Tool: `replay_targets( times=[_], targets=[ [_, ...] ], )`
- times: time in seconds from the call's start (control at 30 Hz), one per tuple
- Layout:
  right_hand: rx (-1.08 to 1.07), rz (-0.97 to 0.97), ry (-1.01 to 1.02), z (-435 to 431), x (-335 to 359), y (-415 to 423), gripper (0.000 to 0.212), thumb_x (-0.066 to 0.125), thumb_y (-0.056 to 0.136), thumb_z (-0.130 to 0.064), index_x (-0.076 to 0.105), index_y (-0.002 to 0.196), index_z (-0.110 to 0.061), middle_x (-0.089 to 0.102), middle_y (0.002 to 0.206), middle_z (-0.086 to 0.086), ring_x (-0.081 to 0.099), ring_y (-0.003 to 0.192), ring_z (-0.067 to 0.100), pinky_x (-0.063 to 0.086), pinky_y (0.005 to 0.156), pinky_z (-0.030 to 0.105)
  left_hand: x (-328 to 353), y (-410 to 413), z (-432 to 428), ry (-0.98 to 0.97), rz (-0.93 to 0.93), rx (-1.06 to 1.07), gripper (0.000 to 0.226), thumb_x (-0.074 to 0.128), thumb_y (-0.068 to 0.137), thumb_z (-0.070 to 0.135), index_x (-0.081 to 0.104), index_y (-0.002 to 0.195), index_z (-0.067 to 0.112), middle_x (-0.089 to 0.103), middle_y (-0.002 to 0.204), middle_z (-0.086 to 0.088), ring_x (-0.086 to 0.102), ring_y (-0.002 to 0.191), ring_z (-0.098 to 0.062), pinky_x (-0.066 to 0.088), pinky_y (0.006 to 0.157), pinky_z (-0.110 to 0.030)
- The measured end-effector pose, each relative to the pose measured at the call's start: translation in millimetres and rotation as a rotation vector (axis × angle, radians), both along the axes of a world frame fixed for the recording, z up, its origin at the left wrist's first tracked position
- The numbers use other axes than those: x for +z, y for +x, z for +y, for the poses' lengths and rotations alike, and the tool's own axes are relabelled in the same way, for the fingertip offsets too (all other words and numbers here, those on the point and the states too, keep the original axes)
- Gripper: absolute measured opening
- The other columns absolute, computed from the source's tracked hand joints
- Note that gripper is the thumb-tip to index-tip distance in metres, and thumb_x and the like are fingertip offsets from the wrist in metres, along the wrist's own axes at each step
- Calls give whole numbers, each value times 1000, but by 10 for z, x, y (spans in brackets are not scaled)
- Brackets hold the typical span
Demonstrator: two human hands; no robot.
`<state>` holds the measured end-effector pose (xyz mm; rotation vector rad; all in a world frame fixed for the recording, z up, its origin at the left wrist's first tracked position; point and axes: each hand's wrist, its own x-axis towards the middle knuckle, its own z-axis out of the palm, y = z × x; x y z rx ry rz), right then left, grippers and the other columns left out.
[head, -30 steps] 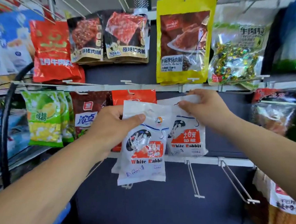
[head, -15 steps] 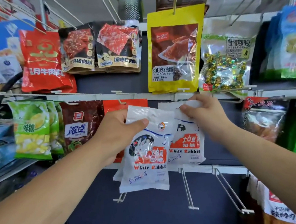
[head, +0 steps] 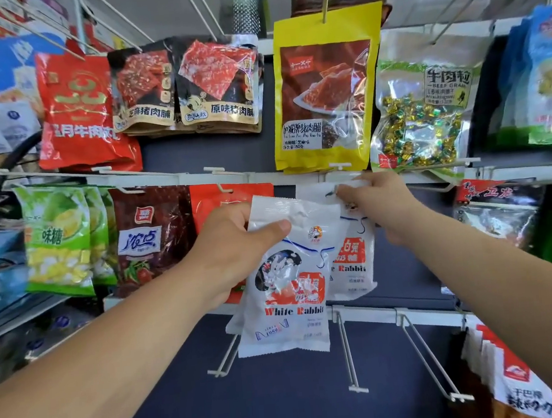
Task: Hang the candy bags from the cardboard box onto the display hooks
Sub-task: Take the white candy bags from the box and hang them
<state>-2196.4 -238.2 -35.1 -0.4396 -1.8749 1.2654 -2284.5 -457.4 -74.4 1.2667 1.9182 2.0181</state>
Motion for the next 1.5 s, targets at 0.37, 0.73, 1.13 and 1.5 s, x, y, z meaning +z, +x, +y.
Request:
replay_targets(
  times=[0.37, 0.73, 1.13, 1.5],
  targets=[
    [-99, 157, 348, -64, -306, 211, 25, 71, 93, -36, 67, 95, -11, 67, 91, 4, 63, 82, 20, 53, 78, 38, -34, -3, 71, -18, -11, -67, 19, 74, 92, 16, 78, 111, 18, 81, 101, 5, 78, 90, -10, 62, 72, -20],
    [431, 12, -200, -154, -297, 361, 34, 77, 84, -9, 70, 111, 11, 79, 102, 18, 75, 88, 28, 64, 81, 39, -21, 1, 218, 27, -39, -1, 16, 75, 91, 15, 78, 106, 19, 81, 95, 4, 79, 87, -14, 64, 74, -30],
    [428, 79, -255, -172, -272, 401, 25, 76, 72, 14, 77, 88, -5, 80, 89, 16, 78, 78, 27, 66, 72, 35, -50, -48, 62, 81, -68, 61, 11, 75, 91, 14, 79, 101, 15, 82, 90, 0, 79, 80, -16, 63, 65, -25],
    [64, 272, 18, -166, -41, 285, 12, 86, 79, -3, 78, 84, -11, 71, 57, -7, 69, 53, 14, 58, 56, 26, -27, -111, -16, -4, 76, 67, 16, 75, 91, 13, 81, 103, 21, 81, 93, 11, 77, 85, -5, 58, 65, -12]
  ],
)
